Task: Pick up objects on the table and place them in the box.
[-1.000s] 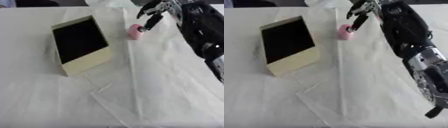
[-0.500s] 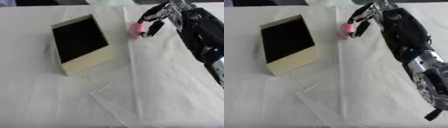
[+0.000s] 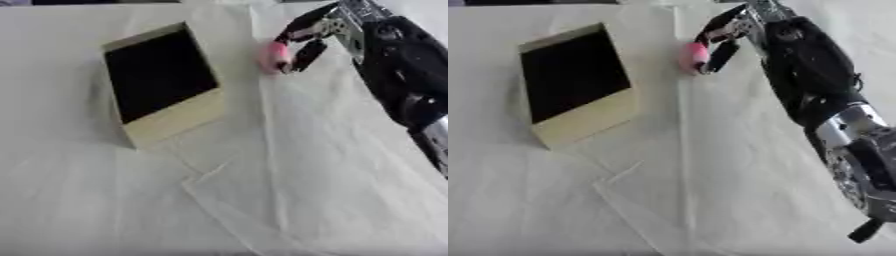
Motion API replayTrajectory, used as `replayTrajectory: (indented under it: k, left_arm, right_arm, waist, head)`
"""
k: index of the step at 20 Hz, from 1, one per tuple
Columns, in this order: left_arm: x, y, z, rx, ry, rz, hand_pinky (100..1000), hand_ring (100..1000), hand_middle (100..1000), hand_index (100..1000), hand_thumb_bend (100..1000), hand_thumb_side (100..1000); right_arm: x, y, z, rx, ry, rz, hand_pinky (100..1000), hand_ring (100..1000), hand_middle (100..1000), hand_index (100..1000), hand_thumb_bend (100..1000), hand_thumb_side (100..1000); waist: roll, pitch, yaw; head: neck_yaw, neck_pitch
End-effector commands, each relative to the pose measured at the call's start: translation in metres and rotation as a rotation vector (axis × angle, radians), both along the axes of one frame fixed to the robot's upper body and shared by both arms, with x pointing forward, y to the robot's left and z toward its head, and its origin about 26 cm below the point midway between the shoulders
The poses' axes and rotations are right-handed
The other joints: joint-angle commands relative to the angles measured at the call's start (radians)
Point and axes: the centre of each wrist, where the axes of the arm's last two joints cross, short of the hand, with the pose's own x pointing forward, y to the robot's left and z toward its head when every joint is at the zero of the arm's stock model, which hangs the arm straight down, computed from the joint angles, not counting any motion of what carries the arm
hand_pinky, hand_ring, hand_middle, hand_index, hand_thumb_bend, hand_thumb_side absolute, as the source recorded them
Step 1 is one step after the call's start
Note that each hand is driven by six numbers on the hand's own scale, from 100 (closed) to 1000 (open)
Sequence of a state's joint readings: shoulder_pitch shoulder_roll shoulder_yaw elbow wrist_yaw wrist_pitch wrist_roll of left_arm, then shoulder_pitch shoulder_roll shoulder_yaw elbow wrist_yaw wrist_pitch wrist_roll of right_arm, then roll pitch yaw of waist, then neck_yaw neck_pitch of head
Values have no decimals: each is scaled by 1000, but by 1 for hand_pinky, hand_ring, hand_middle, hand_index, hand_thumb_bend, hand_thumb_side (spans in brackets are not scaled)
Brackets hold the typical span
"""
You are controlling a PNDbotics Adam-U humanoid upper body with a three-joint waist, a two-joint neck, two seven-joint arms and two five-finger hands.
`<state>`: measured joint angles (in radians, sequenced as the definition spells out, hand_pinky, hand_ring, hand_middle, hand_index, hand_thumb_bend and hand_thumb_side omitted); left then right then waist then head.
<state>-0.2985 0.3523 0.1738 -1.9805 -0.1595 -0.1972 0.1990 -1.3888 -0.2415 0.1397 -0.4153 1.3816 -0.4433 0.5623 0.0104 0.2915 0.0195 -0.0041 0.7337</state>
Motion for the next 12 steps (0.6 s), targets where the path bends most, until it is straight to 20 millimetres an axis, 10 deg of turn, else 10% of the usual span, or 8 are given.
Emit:
replayTrajectory:
  k: [1,5,12]
  left_arm:
    - [-3,2,9,13,-30,5,703,777,772,783,100,740]
    - [-3,1,9,13,-28,5,703,776,773,783,100,743]
    - [-3,1,9,18,-23,2,703,776,772,783,100,741]
  right_arm:
    - [-1,3,16,22,-88,23,869,865,714,831,115,705]
    - [-2,7,19,93,-143,53,792,778,528,708,100,674]
    - [-2,10,16,126,-231,62,726,662,430,577,100,318]
  waist:
    - [3,-16,2]
    - [4,-15,0]
    - [4,-16,1]
  head:
    - [-3,-6]
    - [-2,-4]
    - [-1,-4]
